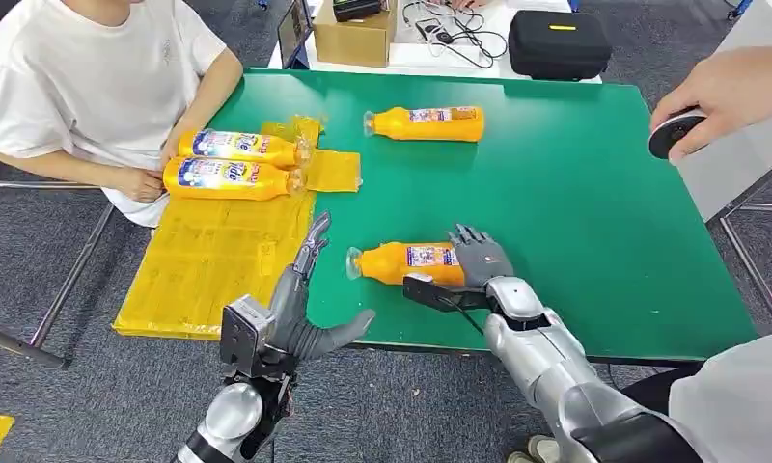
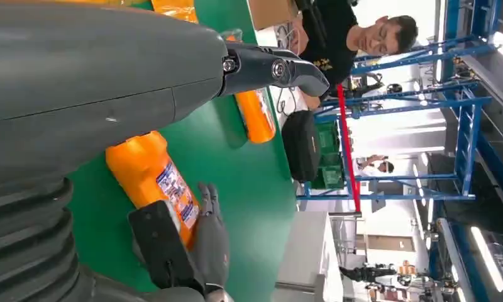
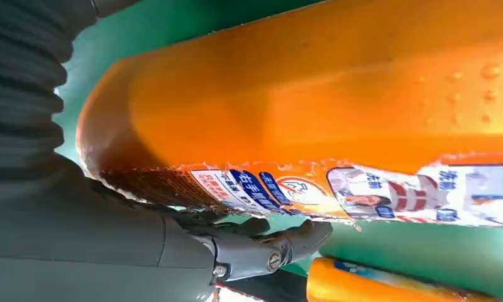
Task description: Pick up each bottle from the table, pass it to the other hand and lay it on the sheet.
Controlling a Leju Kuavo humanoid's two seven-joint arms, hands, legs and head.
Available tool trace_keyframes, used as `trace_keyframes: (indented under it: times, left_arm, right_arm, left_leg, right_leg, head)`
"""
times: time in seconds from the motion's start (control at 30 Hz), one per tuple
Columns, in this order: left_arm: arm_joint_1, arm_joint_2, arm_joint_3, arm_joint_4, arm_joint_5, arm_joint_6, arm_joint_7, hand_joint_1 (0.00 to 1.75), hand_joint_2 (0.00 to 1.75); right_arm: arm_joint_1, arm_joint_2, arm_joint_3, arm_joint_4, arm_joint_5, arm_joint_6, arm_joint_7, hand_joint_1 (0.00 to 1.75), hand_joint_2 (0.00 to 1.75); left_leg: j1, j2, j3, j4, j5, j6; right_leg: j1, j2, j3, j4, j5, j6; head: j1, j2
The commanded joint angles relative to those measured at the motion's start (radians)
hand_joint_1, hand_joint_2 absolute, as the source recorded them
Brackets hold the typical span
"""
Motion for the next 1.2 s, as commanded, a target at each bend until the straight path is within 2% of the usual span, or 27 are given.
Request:
trace_keyframes:
  times: [0.03, 0.07, 0.23, 0.27, 0.33, 0.37, 0.43, 0.47, 0.53, 0.57, 0.63, 0.67, 0.7, 0.73, 0.77, 0.83, 0.9, 0.93, 0.97, 1.0, 1.03, 1.07, 1.13, 1.17, 1.2]
  left_arm:
    - [-0.052, 0.002, -0.008, 0.07, -0.008, -0.011, 0.008, 0.0, 1.75]
    - [-0.058, 0.0, -0.009, 0.077, -0.008, -0.011, 0.008, 0.0, 1.75]
    - [-0.071, 0.0, -0.014, 0.092, -0.006, -0.016, 0.006, 0.0, 1.75]
    - [-0.075, 0.002, -0.017, 0.095, -0.005, -0.018, 0.006, 0.0, 1.75]
    - [-0.08, 0.003, -0.021, 0.098, -0.003, -0.02, 0.005, 0.0, 1.75]
    - [-0.081, 0.003, -0.022, 0.099, -0.003, -0.02, 0.005, 0.0, 1.75]
    - [-0.084, 0.008, -0.028, 0.1, 0.003, -0.027, 0.001, 0.0, 1.75]
    - [-0.088, 0.012, -0.033, 0.103, 0.012, -0.032, -0.004, 0.0, 1.75]
    - [-0.094, 0.015, -0.04, 0.107, 0.024, -0.034, -0.011, 0.0, 1.75]
    - [-0.095, 0.013, -0.041, 0.109, 0.033, -0.032, -0.015, 0.0, 1.75]
    - [-0.081, 0.006, -0.025, 0.105, 0.059, -0.021, -0.016, 0.0, 1.75]
    - [-0.065, -0.005, -0.004, 0.096, 0.091, -0.01, -0.016, 0.0, 1.75]
    - [-0.044, -0.02, 0.022, 0.086, 0.133, 0.004, -0.011, 0.0, 1.75]
    - [-0.021, -0.033, 0.044, 0.074, 0.175, 0.019, -0.001, 0.0, 1.75]
    - [0.009, -0.038, 0.058, 0.055, 0.205, 0.041, 0.018, 0.0, 1.75]
    - [0.045, -0.029, 0.059, 0.034, 0.213, 0.075, 0.029, 0.0, 1.75]
    - [0.058, -0.028, 0.062, 0.029, 0.213, 0.094, 0.029, 0.0, 1.75]
    - [0.085, -0.034, 0.072, 0.021, 0.184, 0.155, 0.044, 0.0, 1.75]
    - [0.118, -0.034, 0.076, 0.028, 0.143, 0.22, 0.034, 0.0, 1.75]
    - [0.134, -0.033, 0.077, 0.036, 0.134, 0.24, 0.022, 0.0, 1.75]
    - [0.153, -0.035, 0.074, 0.045, 0.112, 0.27, 0.009, 0.0, 1.75]
    - [0.173, -0.03, 0.059, 0.054, 0.095, 0.284, -0.014, 0.0, 1.75]
    - [0.189, 0.005, 0.008, 0.06, 0.118, 0.232, -0.009, 0.0, 1.75]
    - [0.194, 0.037, -0.033, 0.065, 0.154, 0.153, -0.006, 0.0, 1.75]
    - [0.2, 0.04, -0.036, 0.066, 0.155, 0.151, -0.008, 0.0, 1.75]
  right_arm:
    - [-0.098, -0.001, 0.035, 0.114, -0.008, 0.136, 0.048, 1.73, 1.75]
    - [-0.105, -0.002, 0.035, 0.122, -0.009, 0.158, 0.048, 1.75, 1.75]
    - [-0.105, -0.007, 0.015, 0.134, -0.032, 0.199, 0.047, 1.75, 1.75]
    - [-0.103, -0.007, 0.009, 0.136, -0.04, 0.207, 0.043, 1.75, 1.75]
    - [-0.096, -0.008, -0.013, 0.132, -0.065, 0.203, 0.023, 1.75, 1.75]
    - [-0.092, -0.009, -0.016, 0.131, -0.071, 0.201, 0.014, 1.75, 1.75]
    - [-0.071, -0.01, -0.067, 0.124, -0.137, 0.205, -0.067, 1.75, 1.75]
    - [-0.048, -0.009, -0.15, 0.116, -0.241, 0.228, -0.162, 1.75, 1.75]
    - [-0.022, -0.005, -0.268, 0.113, -0.388, 0.288, -0.257, 1.75, 1.75]
    - [-0.006, -0.014, -0.272, 0.103, -0.409, 0.282, -0.297, 1.75, 1.75]
    - [0.016, -0.003, -0.305, 0.08, -0.46, 0.237, -0.355, 1.75, 1.75]
    - [0.033, 0.014, -0.349, 0.059, -0.523, 0.222, -0.406, 1.75, 1.75]
    - [0.057, 0.033, -0.392, 0.022, -0.585, 0.176, -0.463, 1.75, 1.75]
    - [0.087, 0.049, -0.4, -0.026, -0.605, 0.1, -0.505, 1.75, 1.75]
    - [0.123, 0.069, -0.405, -0.079, -0.639, 0.039, -0.537, 1.75, 1.75]
    - [0.182, 0.083, -0.383, -0.173, -0.686, 0.01, -0.529, 1.75, 1.75]
    - [0.21, 0.085, -0.374, -0.219, -0.71, -0.008, -0.523, 1.75, 1.75]
    - [0.269, 0.111, -0.402, -0.318, -0.783, -0.087, -0.585, 1.75, 1.75]
    - [0.338, 0.114, -0.356, -0.413, -0.824, -0.124, -0.58, 1.75, 1.75]
    - [0.376, 0.115, -0.333, -0.467, -0.851, -0.147, -0.572, 1.75, 1.75]
    - [0.427, 0.115, -0.308, -0.538, -0.881, -0.191, -0.584, 1.75, 1.75]
    - [0.476, 0.11, -0.272, -0.604, -0.913, -0.217, -0.589, 1.75, 1.75]
    - [0.514, 0.096, -0.222, -0.658, -0.957, -0.236, -0.585, 1.75, 1.75]
    - [0.521, 0.085, -0.184, -0.668, -0.963, -0.223, -0.577, 1.75, 1.75]
    - [0.522, 0.084, -0.177, -0.668, -0.968, -0.221, -0.573, 1.75, 1.75]
  left_leg:
    - [0.0, -0.001, 0.006, -0.001, -0.002, 0.0]
    - [0.0, -0.001, 0.013, 0.0, -0.006, -0.001]
    - [0.0, -0.003, 0.007, -0.001, -0.002, 0.0]
    - [0.0, -0.003, 0.014, 0.0, -0.006, -0.001]
    - [0.0, -0.003, 0.009, -0.001, -0.003, 0.0]
    - [0.0, -0.003, 0.013, 0.0, -0.005, -0.001]
    - [0.0, -0.004, 0.009, -0.001, -0.002, 0.0]
    - [0.001, -0.005, 0.015, -0.001, -0.006, -0.001]
    - [0.001, -0.004, 0.009, -0.002, -0.002, 0.0]
    - [0.001, -0.005, 0.015, -0.001, -0.005, -0.001]
    - [0.001, -0.004, 0.011, -0.002, -0.003, -0.001]
    - [0.001, -0.004, 0.017, -0.002, -0.007, -0.002]
    - [0.001, 0.0, 0.012, -0.002, -0.005, -0.002]
    - [0.001, 0.001, 0.019, -0.002, -0.009, -0.002]
    - [0.001, 0.003, 0.018, -0.002, -0.009, -0.002]
    - [0.001, 0.003, 0.02, -0.002, -0.01, -0.002]
    - [0.002, 0.003, 0.016, -0.002, -0.008, -0.002]
    - [0.002, 0.004, 0.022, -0.001, -0.013, -0.002]
    - [0.002, 0.002, 0.016, -0.001, -0.009, -0.002]
    - [0.002, 0.002, 0.021, 0.0, -0.013, -0.003]
    - [0.003, 0.002, 0.019, -0.002, -0.011, -0.003]
    - [0.002, 0.002, 0.025, -0.001, -0.016, -0.003]
    - [0.003, 0.001, 0.022, -0.002, -0.015, -0.004]
    - [0.003, 0.001, 0.028, -0.001, -0.019, -0.004]
    - [0.002, 0.0, 0.025, -0.002, -0.017, -0.004]
  right_leg:
    - [0.0, -0.002, 0.006, -0.001, -0.002, -0.001]
    - [0.001, -0.002, 0.014, 0.001, -0.007, -0.002]
    - [0.001, -0.003, 0.007, -0.001, -0.003, -0.001]
    - [0.001, -0.004, 0.015, 0.0, -0.007, -0.002]
    - [0.001, -0.004, 0.01, -0.001, -0.004, -0.001]
    - [0.001, -0.004, 0.014, 0.0, -0.007, -0.001]
    - [0.001, -0.004, 0.009, -0.002, -0.004, -0.001]
    - [0.001, -0.005, 0.016, 0.0, -0.007, -0.002]
    - [0.001, -0.005, 0.011, -0.002, -0.004, -0.001]
    - [0.001, -0.006, 0.017, -0.001, -0.007, -0.001]
    - [0.001, -0.004, 0.012, -0.002, -0.004, -0.001]
    - [0.002, -0.005, 0.018, -0.002, -0.007, -0.002]
    - [0.002, -0.002, 0.012, -0.003, -0.003, -0.001]
    - [0.002, -0.001, 0.018, -0.002, -0.006, -0.002]
    - [0.002, 0.001, 0.016, -0.002, -0.005, -0.003]
    - [0.002, 0.001, 0.018, -0.002, -0.007, -0.003]
    - [0.003, 0.001, 0.014, -0.002, -0.006, -0.003]
    - [0.003, 0.002, 0.02, 0.0, -0.01, -0.004]
    - [0.003, 0.0, 0.015, -0.001, -0.007, -0.004]
    - [0.003, 0.0, 0.019, 0.0, -0.011, -0.005]
    - [0.004, 0.0, 0.018, -0.002, -0.01, -0.005]
    - [0.004, 0.0, 0.024, 0.0, -0.014, -0.006]
    - [0.004, -0.001, 0.021, -0.002, -0.014, -0.004]
    - [0.004, -0.001, 0.027, -0.001, -0.018, -0.005]
    - [0.003, -0.002, 0.024, -0.001, -0.017, -0.004]
  head:
    - [0.0, 0.0]
    - [0.0, 0.0]
    - [0.0, 0.0]
    - [0.0, 0.0]
    - [0.0, 0.0]
    - [0.0, 0.0]
    - [0.0, 0.0]
    - [0.0, 0.0]
    - [0.0, 0.0]
    - [0.0, 0.0]
    - [0.0, 0.0]
    - [0.0, 0.0]
    - [0.0, 0.0]
    - [0.0, 0.0]
    - [0.0, 0.0]
    - [0.0, 0.0]
    - [0.0, 0.0]
    - [0.0, 0.0]
    - [0.0, 0.0]
    - [0.0, 0.0]
    - [0.0, 0.0]
    - [0.0, 0.0]
    - [0.0, 0.0]
    - [0.0, 0.0]
    - [0.0, 0.0]
